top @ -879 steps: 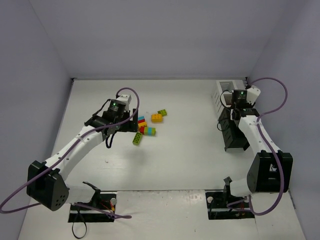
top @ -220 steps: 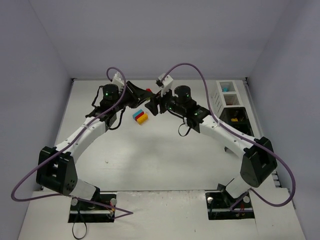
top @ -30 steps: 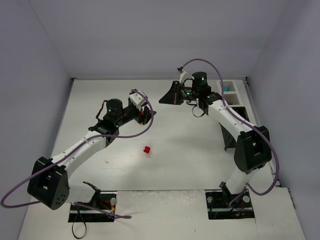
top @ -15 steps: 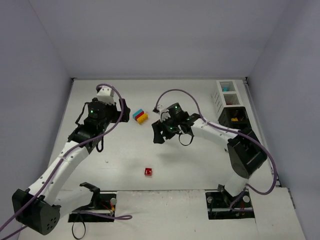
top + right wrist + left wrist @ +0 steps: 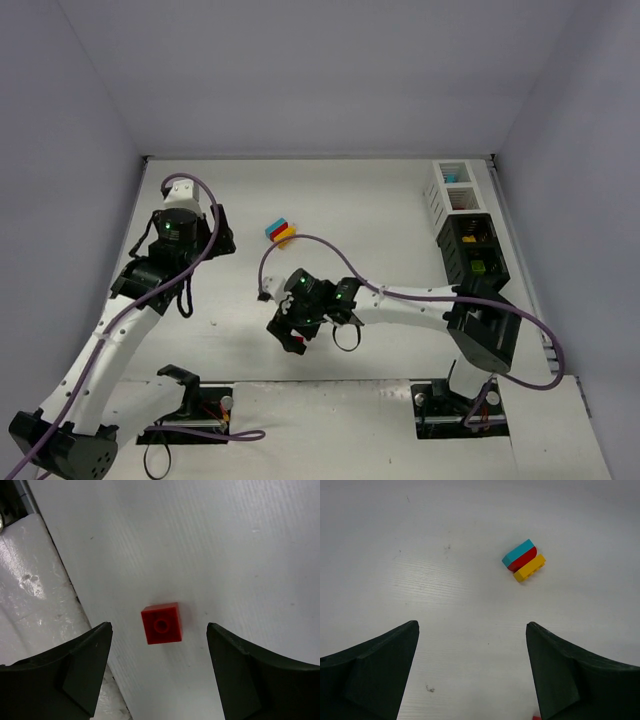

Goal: Sort the legos into containers by color

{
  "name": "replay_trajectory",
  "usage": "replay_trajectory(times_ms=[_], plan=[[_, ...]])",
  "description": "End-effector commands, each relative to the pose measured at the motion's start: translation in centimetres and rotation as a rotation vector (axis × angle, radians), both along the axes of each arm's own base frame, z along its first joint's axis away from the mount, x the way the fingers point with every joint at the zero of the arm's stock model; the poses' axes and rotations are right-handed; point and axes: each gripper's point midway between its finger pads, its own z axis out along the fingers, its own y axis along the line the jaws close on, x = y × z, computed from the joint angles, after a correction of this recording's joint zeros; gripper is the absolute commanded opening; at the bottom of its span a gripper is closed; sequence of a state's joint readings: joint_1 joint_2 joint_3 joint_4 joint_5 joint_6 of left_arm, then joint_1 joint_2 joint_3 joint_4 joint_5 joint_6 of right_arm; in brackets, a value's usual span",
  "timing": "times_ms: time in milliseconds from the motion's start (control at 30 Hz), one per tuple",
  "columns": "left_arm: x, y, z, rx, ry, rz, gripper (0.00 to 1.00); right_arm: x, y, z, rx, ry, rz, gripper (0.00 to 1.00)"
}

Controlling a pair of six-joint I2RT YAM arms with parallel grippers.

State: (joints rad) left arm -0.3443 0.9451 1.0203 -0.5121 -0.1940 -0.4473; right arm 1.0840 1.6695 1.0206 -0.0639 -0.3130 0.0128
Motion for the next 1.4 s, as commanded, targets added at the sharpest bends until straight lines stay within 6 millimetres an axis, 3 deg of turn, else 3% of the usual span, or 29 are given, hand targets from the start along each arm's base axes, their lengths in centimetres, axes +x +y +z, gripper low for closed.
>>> replay_trajectory(times_ms=[0,167,367,467,533,567,667,767,900,933,1000,1033,1067,1100,1133,1200,1233,1267,1367], plan=[[-0.2,0.9,3.5,-0.011,-0.081,0.037,0.81,-0.3,1.0,0.3,0.003,-0.071,0.02,0.73],[-0.5,0.6,3.4,-0.008,-0.062,0.013,0.81,-1.6,0.9,-1.2,-0.057,-0.072,0.048,0.73],[-0.4,0.6,2.9,-0.011,-0.05,0.018,0.81,-0.9,0.0,-3.2,-0.138,-0.111,0.014,0.72],[-0.4,0.3,2.8,-0.013,-0.044,0.009,0.81,-0.7,-0.1,-3.5,-0.152,-0.125,0.006,0.61],[-0.3,0.3,2.6,-0.01,-0.038,0.008,0.81,-0.5,-0.7,-3.8,-0.172,-0.142,-0.007,0.44],[-0.2,0.3,2.6,-0.011,-0.038,0.009,0.81,-0.3,-0.8,-3.7,-0.174,-0.15,-0.011,0.26],[-0.1,0.1,2.6,-0.019,-0.041,0.002,0.81,0.3,-1.4,-3.2,-0.172,-0.17,-0.067,0.0],[0.2,-0.2,2.4,-0.021,-0.036,-0.01,0.81,3.4,-2.2,-1.2,-0.129,-0.18,-0.174,0.0],[0.5,-1.2,1.9,-0.035,-0.014,-0.052,0.81,12.5,-6.4,3.4,-0.062,-0.248,-0.468,0.0],[0.6,-1.7,1.7,-0.044,-0.004,-0.078,0.81,16.4,-9.1,5.7,-0.031,-0.283,-0.591,0.0],[0.6,-2.1,1.2,-0.05,0.014,-0.096,0.81,20.4,-12.7,8.0,-0.012,-0.329,-0.733,0.0],[0.7,-2.4,1.1,-0.056,0.021,-0.105,0.81,23.1,-16.4,9.0,-0.018,-0.356,-0.847,0.0],[0.7,-2.9,0.8,-0.066,0.037,-0.129,0.81,25.0,-18.1,10.7,-0.006,-0.394,-0.911,0.0],[0.7,-3.1,0.6,-0.067,0.046,-0.138,0.81,26.3,-20.1,11.5,-0.013,-0.421,-0.975,0.0],[0.9,-3.3,0.2,-0.067,0.057,-0.141,0.81,28.0,-23.5,11.8,-0.024,-0.427,-1.061,0.0],[1.0,-3.7,-0.2,-0.069,0.073,-0.167,0.81,30.1,-26.5,13.4,-0.003,-0.448,-1.146,0.0],[1.1,-3.8,-0.6,-0.058,0.088,-0.173,0.81,31.1,-29.2,13.5,-0.009,-0.448,-1.217,0.0],[1.2,-3.8,-0.8,-0.054,0.092,-0.173,0.81,32.0,-30.4,14.6,0.01,-0.465,-1.254,0.0],[1.4,-4.3,-1.4,-0.046,0.112,-0.204,0.81,33.7,-34.0,15.0,0.013,-0.469,-1.336,0.0]])
